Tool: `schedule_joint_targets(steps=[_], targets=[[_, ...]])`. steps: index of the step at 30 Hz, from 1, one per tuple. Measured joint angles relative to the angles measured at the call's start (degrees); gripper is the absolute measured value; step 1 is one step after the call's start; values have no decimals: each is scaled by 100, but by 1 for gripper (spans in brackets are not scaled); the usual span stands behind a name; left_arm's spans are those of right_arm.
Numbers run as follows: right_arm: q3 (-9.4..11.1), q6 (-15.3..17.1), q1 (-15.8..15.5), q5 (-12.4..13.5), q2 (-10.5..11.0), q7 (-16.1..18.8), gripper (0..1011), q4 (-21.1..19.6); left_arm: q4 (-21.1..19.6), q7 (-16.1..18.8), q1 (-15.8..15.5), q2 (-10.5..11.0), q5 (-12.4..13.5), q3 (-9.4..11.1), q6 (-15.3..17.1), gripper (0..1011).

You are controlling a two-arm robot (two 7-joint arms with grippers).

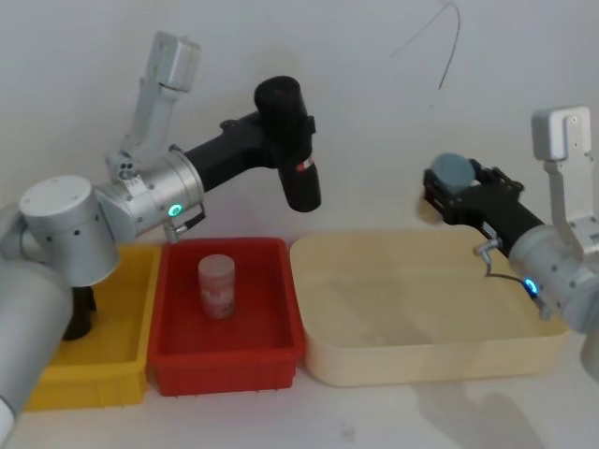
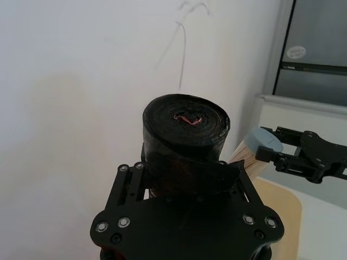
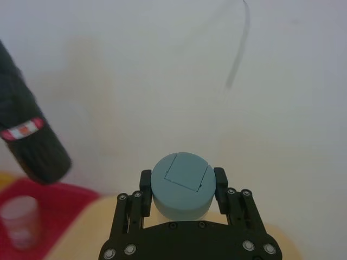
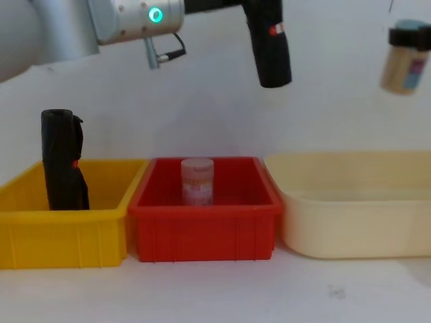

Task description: Pick up the garbage bag with the one hand and transfer it to the other hand.

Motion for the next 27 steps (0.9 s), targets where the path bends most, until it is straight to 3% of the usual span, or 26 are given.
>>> schedule_joint_targets(steps=[3,13,27], targets=[[31,12,-77,-108,59,-104,663,51,458,-175,-194,-141,-6,90,-139,523],[40,1,-226,-352,179,-239,663,262,1019,-370,-426,-322,-17,200,-357,523],[53,-57,-304,-476,229,-264,1001,373,1263,-438,-518,-408,-50,252,-495,523]])
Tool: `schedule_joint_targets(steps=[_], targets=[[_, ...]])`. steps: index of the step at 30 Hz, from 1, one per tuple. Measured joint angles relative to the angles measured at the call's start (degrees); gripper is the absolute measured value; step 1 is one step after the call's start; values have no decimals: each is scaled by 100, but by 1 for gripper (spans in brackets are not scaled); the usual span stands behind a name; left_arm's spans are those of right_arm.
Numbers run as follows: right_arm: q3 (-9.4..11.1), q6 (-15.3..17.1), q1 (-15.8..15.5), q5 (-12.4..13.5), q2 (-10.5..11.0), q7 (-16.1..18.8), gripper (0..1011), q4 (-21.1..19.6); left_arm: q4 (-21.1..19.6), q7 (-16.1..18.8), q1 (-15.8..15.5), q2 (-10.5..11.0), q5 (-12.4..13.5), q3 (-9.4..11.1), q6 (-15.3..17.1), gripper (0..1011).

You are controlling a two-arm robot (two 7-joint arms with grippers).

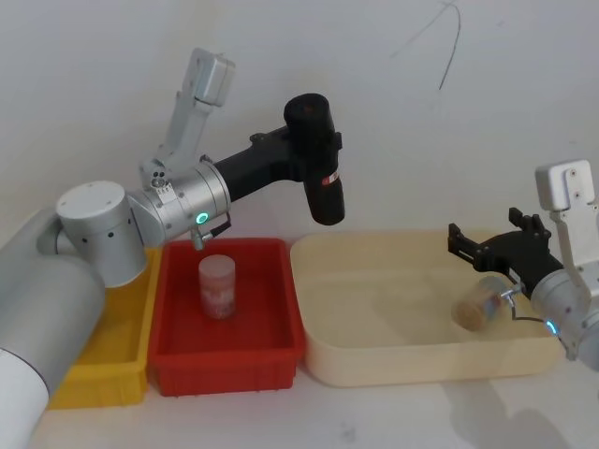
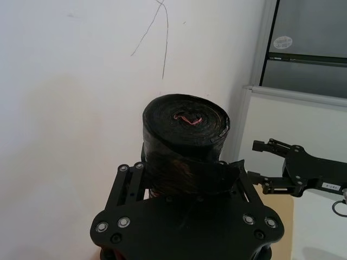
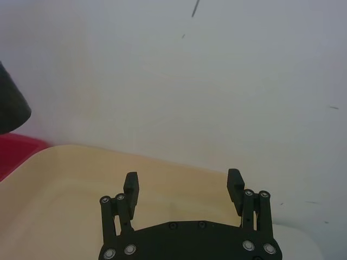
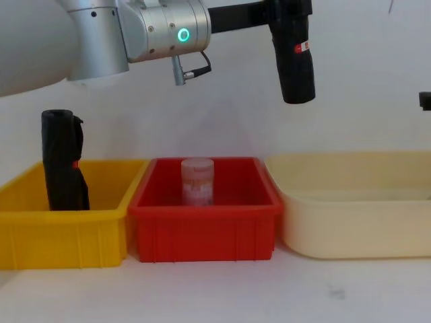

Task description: Pick up the garbage bag with the one hand and transfer it to the other hand.

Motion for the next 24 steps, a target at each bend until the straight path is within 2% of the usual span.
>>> schedule_joint_targets(steps=[7,15,24], targets=[[4,-18,-73,36,30,166,1001,-89,48,-14,-20,-19,-6,11,-32,523],[-14,-71,-212,219,103,561,1001,-300,82,-24,-32,-31,-11,18,-49,523],[-139,-183,-290,441,164,1040,1001,-476,100,-30,-39,-35,-15,23,-58,523]])
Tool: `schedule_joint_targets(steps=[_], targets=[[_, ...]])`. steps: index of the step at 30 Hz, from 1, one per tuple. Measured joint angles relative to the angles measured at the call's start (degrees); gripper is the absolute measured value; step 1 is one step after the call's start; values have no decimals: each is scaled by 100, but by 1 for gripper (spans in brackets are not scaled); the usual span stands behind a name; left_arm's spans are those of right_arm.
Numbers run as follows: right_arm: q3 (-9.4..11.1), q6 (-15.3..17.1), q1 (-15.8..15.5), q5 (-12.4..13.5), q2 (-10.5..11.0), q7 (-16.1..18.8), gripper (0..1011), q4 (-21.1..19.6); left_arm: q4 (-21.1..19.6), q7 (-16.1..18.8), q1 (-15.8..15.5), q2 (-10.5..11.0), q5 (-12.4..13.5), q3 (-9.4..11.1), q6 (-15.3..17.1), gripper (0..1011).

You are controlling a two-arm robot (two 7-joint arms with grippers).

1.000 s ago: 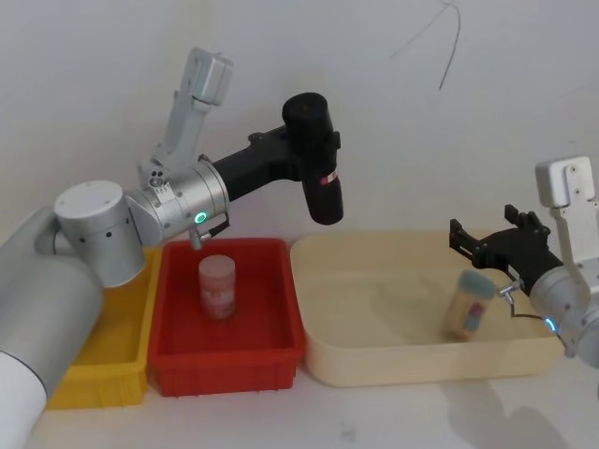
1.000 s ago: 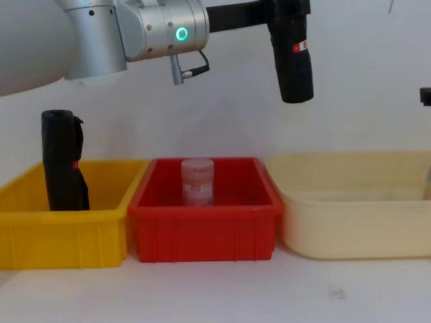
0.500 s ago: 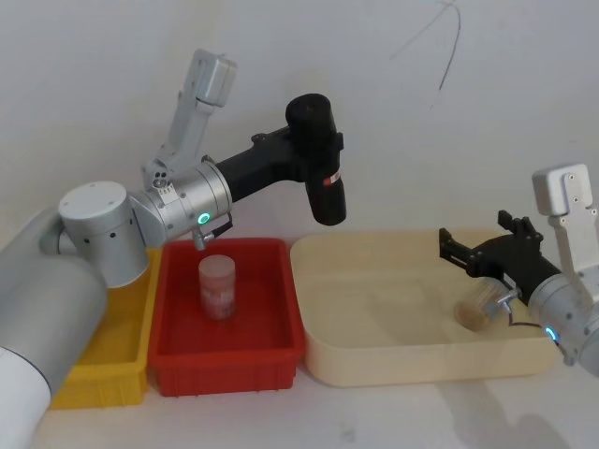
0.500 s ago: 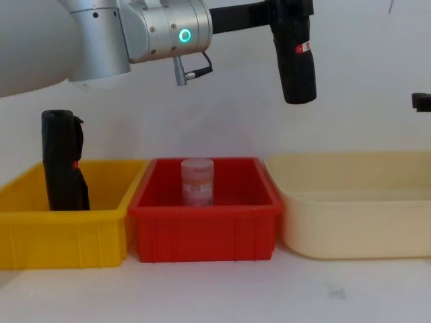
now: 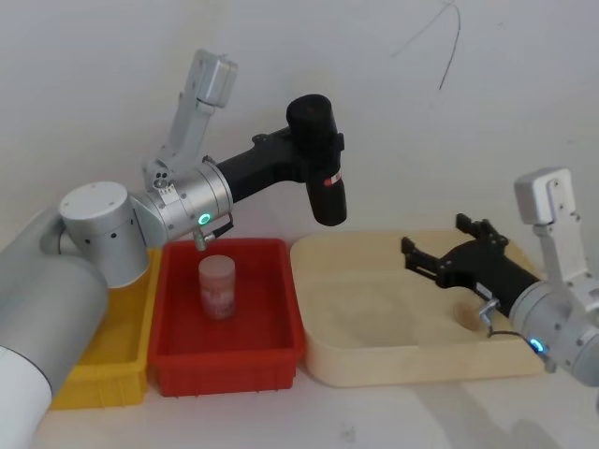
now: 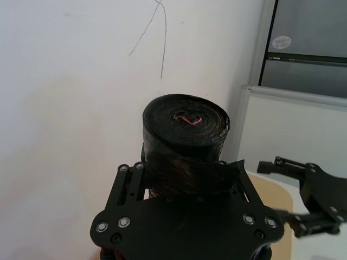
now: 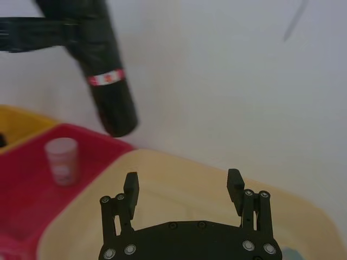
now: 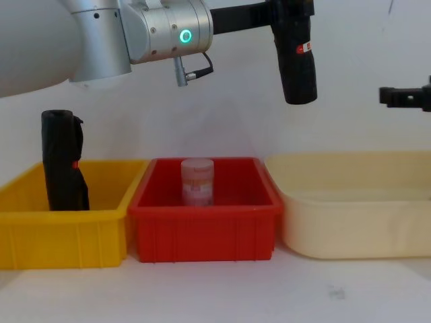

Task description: Pick up the garbage bag with the one hand and transfer it to the other hand.

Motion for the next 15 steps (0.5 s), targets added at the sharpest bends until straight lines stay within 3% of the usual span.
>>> schedule_joint_targets(steps=[7,15], targets=[[-338,-163,135,21,-120,248,1001,51,6,-2,-4,-4,0,1,-5,523],[-714,-403,398,-238,-409,143,1001,329,10,-2,-6,-6,0,1,-9,523]])
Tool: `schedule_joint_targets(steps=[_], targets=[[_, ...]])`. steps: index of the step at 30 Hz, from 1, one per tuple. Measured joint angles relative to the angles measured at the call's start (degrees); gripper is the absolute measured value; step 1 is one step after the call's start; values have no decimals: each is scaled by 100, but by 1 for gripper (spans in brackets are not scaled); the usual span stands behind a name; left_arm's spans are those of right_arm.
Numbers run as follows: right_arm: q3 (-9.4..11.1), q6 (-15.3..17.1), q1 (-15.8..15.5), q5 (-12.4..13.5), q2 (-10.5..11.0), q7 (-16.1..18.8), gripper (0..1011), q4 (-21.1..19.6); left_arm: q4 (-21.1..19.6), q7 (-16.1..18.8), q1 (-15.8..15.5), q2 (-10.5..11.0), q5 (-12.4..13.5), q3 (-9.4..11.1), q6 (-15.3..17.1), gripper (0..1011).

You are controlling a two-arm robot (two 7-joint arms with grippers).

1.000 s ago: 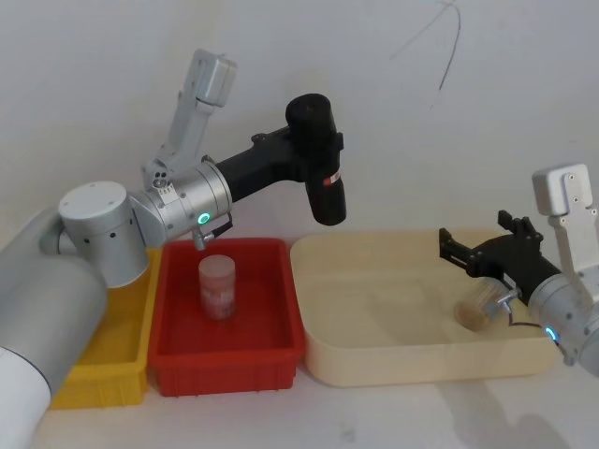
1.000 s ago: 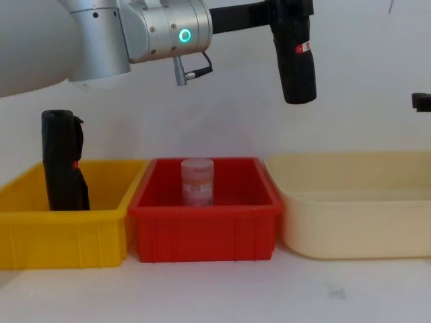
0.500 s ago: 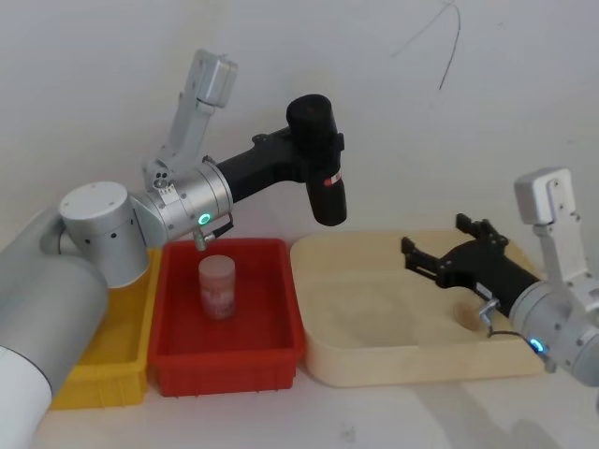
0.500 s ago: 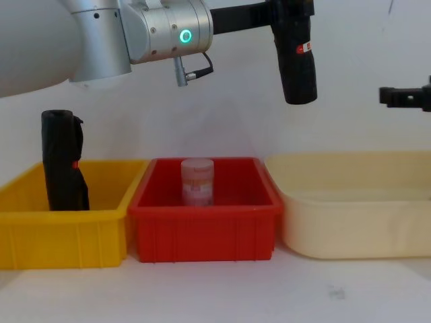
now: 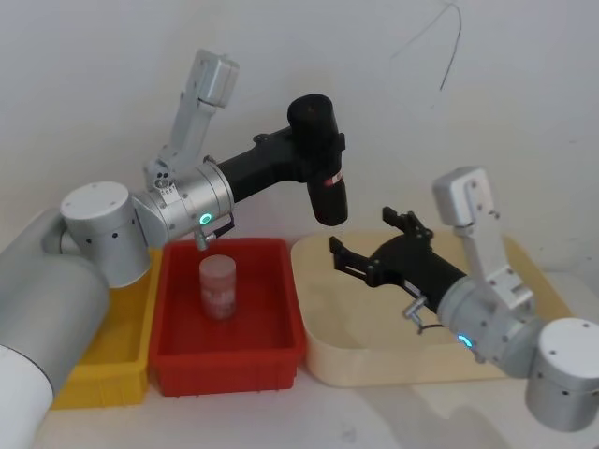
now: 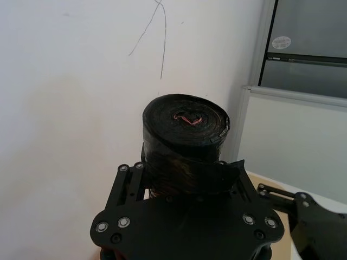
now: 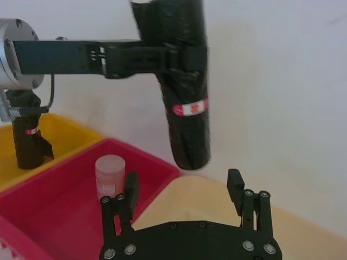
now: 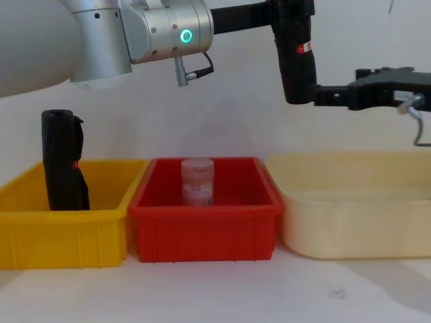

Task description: Pick up the garbage bag with the one hand and transfer it to the other hand.

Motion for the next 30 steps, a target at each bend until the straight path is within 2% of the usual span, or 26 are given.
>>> schedule_joint_targets(steps=[9,18,30], targets=[[-272,-229,257,-469,-335,-498,1001,319,3,0,0,0,1,-1,0,523],[-354,-319,471,-906,-537,-1031,1001,588,4,1,0,0,1,0,0,523],[-426,-272,721,-1227,-648,-1239,1001,857,3,1,1,0,1,0,1,523]])
